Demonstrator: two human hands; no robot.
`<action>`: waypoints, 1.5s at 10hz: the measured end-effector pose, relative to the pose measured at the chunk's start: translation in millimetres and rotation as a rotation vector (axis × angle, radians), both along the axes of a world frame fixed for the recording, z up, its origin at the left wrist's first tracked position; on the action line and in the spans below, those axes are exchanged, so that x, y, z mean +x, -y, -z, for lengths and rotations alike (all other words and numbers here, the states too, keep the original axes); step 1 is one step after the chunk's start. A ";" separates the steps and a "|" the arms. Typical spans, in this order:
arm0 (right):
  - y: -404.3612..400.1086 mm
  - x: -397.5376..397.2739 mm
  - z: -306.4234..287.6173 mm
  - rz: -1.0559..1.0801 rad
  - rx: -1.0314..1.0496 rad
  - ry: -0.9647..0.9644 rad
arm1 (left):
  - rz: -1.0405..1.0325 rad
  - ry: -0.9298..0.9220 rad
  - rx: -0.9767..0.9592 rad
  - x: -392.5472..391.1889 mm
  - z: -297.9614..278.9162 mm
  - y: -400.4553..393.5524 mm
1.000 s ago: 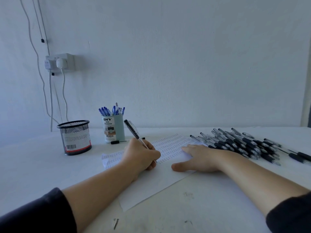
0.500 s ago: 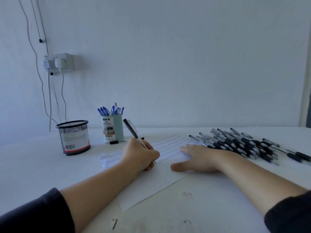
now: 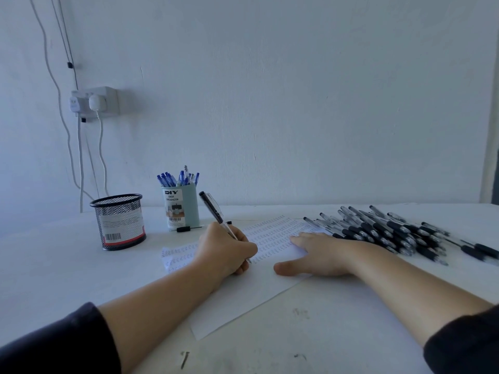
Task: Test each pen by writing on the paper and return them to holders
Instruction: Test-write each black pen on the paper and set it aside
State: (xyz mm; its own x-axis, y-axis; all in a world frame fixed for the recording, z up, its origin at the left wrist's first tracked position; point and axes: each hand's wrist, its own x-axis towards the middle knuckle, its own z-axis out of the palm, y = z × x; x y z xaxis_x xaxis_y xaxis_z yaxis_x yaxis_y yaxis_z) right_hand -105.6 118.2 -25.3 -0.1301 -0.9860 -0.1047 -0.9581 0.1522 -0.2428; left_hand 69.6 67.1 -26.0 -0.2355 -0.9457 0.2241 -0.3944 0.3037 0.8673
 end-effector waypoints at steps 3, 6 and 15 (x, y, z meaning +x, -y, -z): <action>-1.1 0.8 -0.7 -0.003 0.001 -0.004 | 0.010 -0.010 -0.008 -0.1 1.4 1.7; 1.2 -0.4 1.4 0.008 0.005 0.000 | 0.023 0.025 -0.023 -1.0 1.3 1.8; -0.5 -7.8 0.2 -0.023 -0.050 0.225 | -0.122 -0.605 0.133 20.5 -15.9 25.3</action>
State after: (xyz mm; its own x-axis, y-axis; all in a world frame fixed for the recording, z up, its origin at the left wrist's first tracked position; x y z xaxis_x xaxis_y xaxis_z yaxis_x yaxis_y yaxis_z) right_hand -113.4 118.7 -25.4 -0.0860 -0.9932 -0.0790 -0.8820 0.1128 -0.4576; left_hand 90.1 41.8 -10.1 0.0073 -0.9866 0.1631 0.1529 0.1622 0.9748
